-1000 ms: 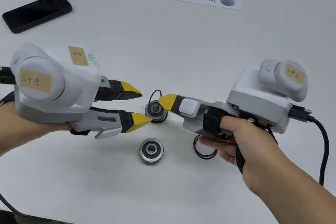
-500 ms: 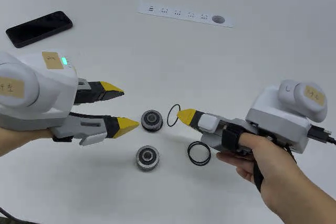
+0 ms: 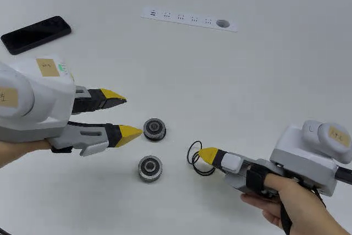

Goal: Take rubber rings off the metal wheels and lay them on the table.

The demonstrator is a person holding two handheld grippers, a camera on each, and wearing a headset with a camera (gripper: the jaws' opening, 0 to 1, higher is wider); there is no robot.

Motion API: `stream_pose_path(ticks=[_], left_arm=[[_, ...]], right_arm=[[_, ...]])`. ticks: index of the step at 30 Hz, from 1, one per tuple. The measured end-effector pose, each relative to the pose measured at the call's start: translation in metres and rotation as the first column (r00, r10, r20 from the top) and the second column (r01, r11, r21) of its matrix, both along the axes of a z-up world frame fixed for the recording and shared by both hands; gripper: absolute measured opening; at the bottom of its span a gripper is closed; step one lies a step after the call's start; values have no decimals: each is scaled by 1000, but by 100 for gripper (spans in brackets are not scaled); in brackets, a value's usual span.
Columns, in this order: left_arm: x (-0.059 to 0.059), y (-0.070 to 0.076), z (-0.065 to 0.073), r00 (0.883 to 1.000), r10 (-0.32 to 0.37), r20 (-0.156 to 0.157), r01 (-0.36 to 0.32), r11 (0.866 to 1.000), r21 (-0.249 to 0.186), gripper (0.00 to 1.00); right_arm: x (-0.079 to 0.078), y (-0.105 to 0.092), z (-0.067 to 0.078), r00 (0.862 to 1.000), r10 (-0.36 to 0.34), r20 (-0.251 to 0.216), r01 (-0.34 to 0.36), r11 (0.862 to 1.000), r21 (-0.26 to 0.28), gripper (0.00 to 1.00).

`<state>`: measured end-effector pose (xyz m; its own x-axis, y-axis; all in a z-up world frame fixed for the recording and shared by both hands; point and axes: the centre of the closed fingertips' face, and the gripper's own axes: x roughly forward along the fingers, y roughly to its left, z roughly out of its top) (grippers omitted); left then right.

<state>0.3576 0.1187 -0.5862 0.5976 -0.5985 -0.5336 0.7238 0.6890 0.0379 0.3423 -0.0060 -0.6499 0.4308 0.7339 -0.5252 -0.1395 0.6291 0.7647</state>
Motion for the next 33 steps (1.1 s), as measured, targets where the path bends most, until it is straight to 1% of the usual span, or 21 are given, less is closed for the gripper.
stream_pose_path(ticks=[6, 15, 21, 23, 30, 33], left_arm=[[0, -1, 0, 1000, -2, -2, 2, 1000, -4, 39], [-1, -3, 0, 1000, -1, -6, 1, 1000, 3, 39], [0, -4, 0, 1000, -5, -9, 5, 1000, 3, 38], [0, -4, -1, 1000, -6, -10, 6, 1000, 3, 39], [1, -3, -4, 1000, -10, -14, 10, 1000, 3, 38], [2, -2, -6, 1000, -11, -18, 11, 1000, 4, 38]], right_arm=[[2, -9, -4, 1000, -24, -16, 24, 1000, -12, 2], [3, -20, -13, 997, -57, -42, 55, 998, -36, 2], [3, -24, -17, 997, -60, -42, 57, 996, -63, 2], [3, -28, -19, 996, -71, -44, 68, 995, -77, 5], [5, -36, -17, 995, -91, -29, 88, 992, -88, 8], [9, -39, -15, 995, -100, -20, 98, 992, -80, 8]])
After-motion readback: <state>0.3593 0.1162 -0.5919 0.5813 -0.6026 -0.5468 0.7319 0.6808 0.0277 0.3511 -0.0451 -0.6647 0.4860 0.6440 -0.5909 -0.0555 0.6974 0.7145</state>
